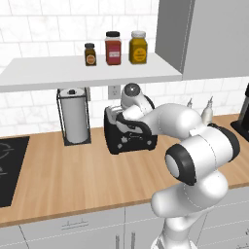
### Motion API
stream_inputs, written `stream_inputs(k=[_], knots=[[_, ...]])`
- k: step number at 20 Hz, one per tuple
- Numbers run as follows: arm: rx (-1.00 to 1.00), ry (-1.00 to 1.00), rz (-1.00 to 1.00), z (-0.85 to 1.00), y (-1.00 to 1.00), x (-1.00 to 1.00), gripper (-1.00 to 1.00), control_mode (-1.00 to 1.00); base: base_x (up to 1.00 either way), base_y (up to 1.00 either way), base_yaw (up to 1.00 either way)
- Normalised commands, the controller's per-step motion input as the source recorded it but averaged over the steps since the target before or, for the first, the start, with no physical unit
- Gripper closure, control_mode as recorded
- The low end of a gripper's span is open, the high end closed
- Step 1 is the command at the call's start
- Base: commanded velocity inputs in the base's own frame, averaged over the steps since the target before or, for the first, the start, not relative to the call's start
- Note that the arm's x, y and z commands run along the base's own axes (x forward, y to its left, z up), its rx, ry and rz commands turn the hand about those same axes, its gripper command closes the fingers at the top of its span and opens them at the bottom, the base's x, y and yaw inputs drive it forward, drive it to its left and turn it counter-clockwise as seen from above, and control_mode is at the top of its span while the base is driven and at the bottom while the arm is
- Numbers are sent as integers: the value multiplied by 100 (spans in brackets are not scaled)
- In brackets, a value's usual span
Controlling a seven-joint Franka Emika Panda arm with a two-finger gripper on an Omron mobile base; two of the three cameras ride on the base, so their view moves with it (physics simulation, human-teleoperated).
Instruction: Start the toaster. Once the lever pops up, take the bread to the plate on the dining counter.
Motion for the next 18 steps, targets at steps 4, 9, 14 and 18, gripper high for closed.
stream_inputs(k=[4,9,14,18], knots=[[0,0,0,0,0,0,-100,-100,0,0,0],[0,0,0,0,0,0,-100,-100,0,0,0],[0,0,0,0,0,0,-100,-100,0,0,0],[0,0,0,0,0,0,-100,-100,0,0,0]])
